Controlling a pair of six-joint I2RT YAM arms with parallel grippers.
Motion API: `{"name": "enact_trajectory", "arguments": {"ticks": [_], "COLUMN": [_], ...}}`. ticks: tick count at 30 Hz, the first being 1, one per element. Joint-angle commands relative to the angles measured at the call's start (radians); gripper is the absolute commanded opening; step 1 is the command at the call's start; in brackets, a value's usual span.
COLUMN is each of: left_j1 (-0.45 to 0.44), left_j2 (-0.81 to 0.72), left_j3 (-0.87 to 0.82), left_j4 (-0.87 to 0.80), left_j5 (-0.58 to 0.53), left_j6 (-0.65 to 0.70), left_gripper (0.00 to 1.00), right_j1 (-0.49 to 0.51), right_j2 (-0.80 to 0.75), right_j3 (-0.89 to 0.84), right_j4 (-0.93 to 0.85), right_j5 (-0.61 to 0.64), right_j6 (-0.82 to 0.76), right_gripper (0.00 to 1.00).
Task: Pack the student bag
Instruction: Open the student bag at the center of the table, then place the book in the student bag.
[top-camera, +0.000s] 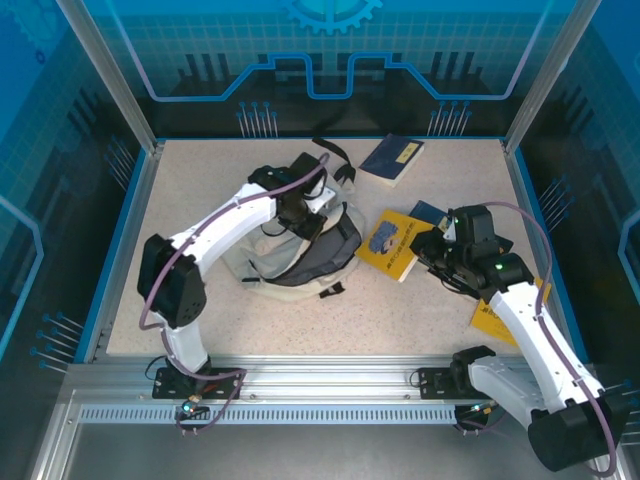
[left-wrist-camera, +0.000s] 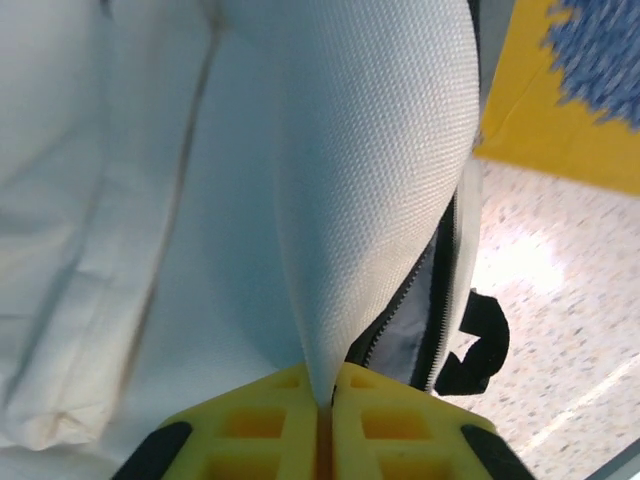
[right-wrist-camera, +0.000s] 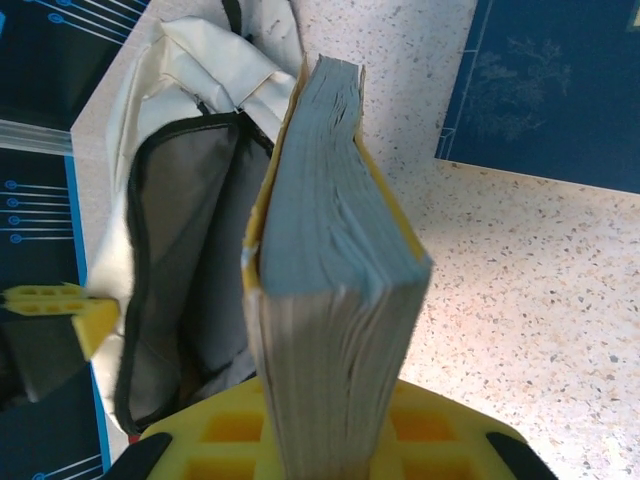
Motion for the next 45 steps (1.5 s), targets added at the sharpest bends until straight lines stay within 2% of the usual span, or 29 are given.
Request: {"name": "enact_trajectory", "arguments": {"ticks": [1,3,6,11,14,26,34,45], "left_j1": [0.007,0.006,0.005,0.003,0.003,0.001,0.0,0.001], "left_j2": [-0.069,-0.103,-0.166,-0.256,-0.276,-0.282,-0.294,-0.306], "left_j3": [0.016,-0.001,-0.048,-0.131,-0.148,-0.17,-0.186,-0.194], "left_j4": [0.092,0.155,0.273,0.447,0.485,0.503,0.525,0.547], "left_j5": [0.033,0.016,0.012,0.074,0.102,0.131,0.125,0.132], "left_j6": [-0.06,-0.102,-0.153,-0.177,-0.178,-0.183,-0.204,-0.218], "left_gripper": [0.05,0.01,0.0,0.0,0.0,0.0,0.0,0.0], "right_j1": [-0.015,-0.014,-0.013,0.002,0.035,0.212,0.27,0.321], "right_j2": [-0.037,-0.042,-0.046,0.0,0.058,0.417,0.691,0.943], "right_j3": [0.046,0.036,0.003,-0.065,-0.087,0.02,0.133,0.229], "right_j4": [0.096,0.152,0.227,0.345,0.438,0.726,1.013,1.181], "right_j5": [-0.1,-0.168,-0.236,-0.298,-0.312,-0.225,-0.142,-0.029], "right_j6": [-0.011,0.009,0.051,0.147,0.196,0.294,0.415,0.498], "right_gripper": [0.0,0.0,0.0,0.0,0.0,0.0,0.0,0.0]}}
